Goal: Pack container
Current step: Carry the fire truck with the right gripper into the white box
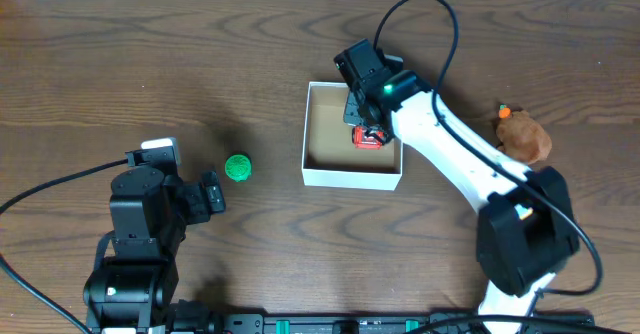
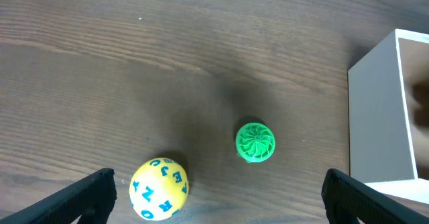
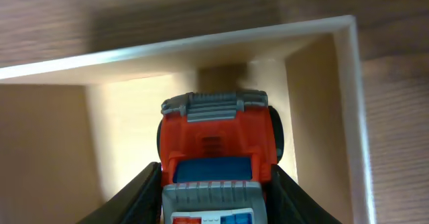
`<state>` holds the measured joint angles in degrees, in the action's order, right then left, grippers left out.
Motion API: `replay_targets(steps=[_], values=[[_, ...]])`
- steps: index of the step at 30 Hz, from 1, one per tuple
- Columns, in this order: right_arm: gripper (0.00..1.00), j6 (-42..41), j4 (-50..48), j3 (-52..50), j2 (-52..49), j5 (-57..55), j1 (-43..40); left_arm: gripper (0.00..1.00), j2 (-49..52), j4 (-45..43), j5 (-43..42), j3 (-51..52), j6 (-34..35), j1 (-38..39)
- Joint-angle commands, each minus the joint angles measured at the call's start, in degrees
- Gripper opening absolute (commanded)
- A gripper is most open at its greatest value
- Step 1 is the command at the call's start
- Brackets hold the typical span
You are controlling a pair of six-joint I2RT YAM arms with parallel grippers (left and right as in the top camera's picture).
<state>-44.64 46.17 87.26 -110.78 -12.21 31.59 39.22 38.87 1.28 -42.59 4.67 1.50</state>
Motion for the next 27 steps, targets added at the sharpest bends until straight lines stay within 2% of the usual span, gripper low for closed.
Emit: replay_targets(steps=[1, 5, 7, 10, 11, 15, 16, 21, 27], values=[[0.01, -1.6, -0.1, 0.5, -1.2, -1.3, -1.7, 0.98, 0.0, 0.1, -0.4, -1.1, 0.5, -0.2], [0.02, -0.5, -0.2, 0.5, -1.8, 0.1, -3.8, 0.98, 0.0, 0.1, -0.4, -1.1, 0.5, -0.2], [0.09, 0.6, -0.2, 0.5, -1.8, 1.2, -4.5, 0.98, 0.0, 0.1, -0.4, -1.1, 0.5, -0.2], [0.39, 3.2, -0.2, 0.5, -1.8, 2.2, -4.7, 0.98, 0.0, 0.1, -0.4, -1.1, 0.5, -0.2], [0.46, 3.7, -0.2, 0.5, -1.8, 2.2, -4.7, 0.98, 0.0, 0.1, -0.4, -1.1, 0.5, -0.2], [0.5, 5.0, -0.2, 0.5, -1.8, 2.2, -4.3, 0.98, 0.0, 0.1, -0.4, -1.1, 0.5, -0.2], [0.55, 5.3, -0.2, 0.5, -1.8, 2.2, -4.1, 0.98, 0.0, 0.1, -0.4, -1.1, 0.5, -0.2], [0.64, 8.7, -1.0, 0.5, -1.8, 2.2, -3.3, 0.98, 0.0, 0.1, -0.4, -1.1, 0.5, -0.2], [0.58, 15.4, -3.7, 1.6, -1.0, 2.2, -2.7, 0.98, 0.0, 0.1, -0.4, -1.1, 0.5, -0.2]])
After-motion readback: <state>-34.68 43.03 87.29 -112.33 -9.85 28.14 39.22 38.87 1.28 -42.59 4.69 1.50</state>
